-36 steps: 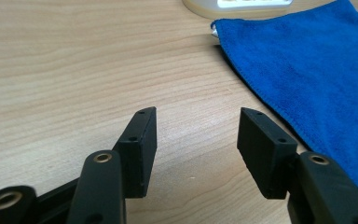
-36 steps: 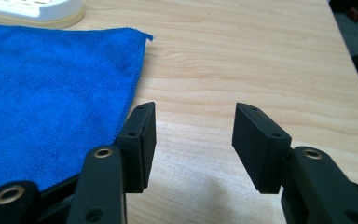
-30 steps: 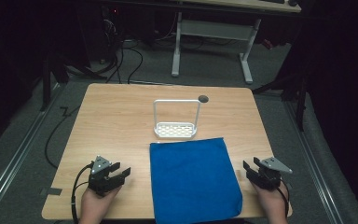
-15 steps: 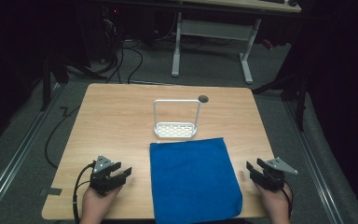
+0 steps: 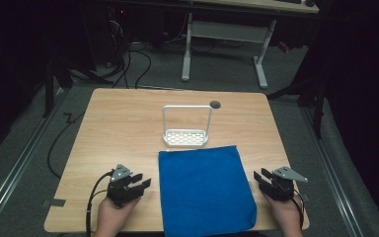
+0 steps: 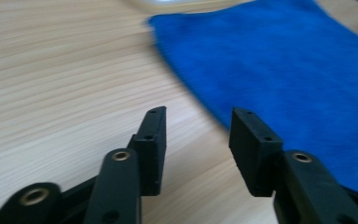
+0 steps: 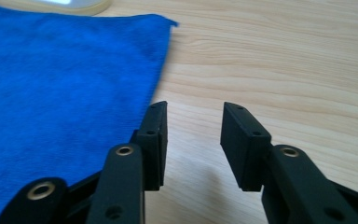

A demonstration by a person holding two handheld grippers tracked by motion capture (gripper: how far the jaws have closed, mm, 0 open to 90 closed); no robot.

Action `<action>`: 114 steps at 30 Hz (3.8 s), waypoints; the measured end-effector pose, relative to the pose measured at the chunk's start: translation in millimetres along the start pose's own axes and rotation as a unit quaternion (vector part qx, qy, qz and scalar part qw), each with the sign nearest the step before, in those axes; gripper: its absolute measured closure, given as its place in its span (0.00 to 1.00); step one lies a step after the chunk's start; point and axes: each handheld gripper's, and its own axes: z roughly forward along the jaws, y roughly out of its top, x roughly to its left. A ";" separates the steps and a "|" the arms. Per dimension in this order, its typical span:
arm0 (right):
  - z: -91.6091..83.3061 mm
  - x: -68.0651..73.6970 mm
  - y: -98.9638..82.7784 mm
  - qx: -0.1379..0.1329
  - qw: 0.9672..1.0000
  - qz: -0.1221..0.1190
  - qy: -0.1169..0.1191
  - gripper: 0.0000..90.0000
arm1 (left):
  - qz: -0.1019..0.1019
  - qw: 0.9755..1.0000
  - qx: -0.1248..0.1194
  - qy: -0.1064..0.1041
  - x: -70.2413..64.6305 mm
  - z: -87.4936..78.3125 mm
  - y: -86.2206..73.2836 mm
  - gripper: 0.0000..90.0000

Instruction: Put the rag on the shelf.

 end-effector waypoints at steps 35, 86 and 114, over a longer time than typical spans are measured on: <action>22.4 85.5 6.0 0.061 0.983 -0.127 0.120 0.96 | 0.041 0.996 0.071 0.039 9.3 9.5 -3.8 0.88; 48.1 61.4 40.9 0.008 0.997 -0.053 0.059 0.59 | -0.009 0.997 0.010 0.078 77.4 58.9 43.2 0.66; 108.6 67.7 67.9 0.059 0.996 -0.012 0.060 0.93 | 0.015 0.998 0.008 0.065 73.0 57.0 41.4 0.94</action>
